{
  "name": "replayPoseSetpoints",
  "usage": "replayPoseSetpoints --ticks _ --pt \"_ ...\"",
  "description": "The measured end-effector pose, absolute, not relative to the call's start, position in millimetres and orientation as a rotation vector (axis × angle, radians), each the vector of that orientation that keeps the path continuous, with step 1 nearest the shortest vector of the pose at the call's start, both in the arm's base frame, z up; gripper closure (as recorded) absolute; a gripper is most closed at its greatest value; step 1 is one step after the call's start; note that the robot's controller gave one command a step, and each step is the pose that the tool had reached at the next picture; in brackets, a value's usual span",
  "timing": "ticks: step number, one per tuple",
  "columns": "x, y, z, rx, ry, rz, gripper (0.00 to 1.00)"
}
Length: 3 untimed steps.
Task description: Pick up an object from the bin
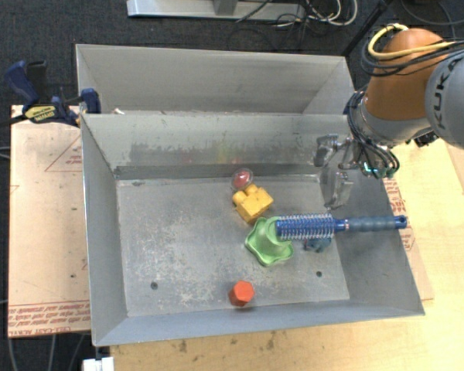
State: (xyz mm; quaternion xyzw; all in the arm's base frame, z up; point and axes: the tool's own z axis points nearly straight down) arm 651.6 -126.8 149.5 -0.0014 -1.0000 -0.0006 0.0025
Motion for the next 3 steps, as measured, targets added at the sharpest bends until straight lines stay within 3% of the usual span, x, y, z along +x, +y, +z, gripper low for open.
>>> replayPoseSetpoints --ticks 1,2,3 --pt "596.9 -131 73 0.452 -3.108 -0.003 0.0" --pt "551.7 -123 70 0.343 -3.125 -0.002 0.0" --pt "497.2 -134 71 0.715 -3.065 0.001 0.0"
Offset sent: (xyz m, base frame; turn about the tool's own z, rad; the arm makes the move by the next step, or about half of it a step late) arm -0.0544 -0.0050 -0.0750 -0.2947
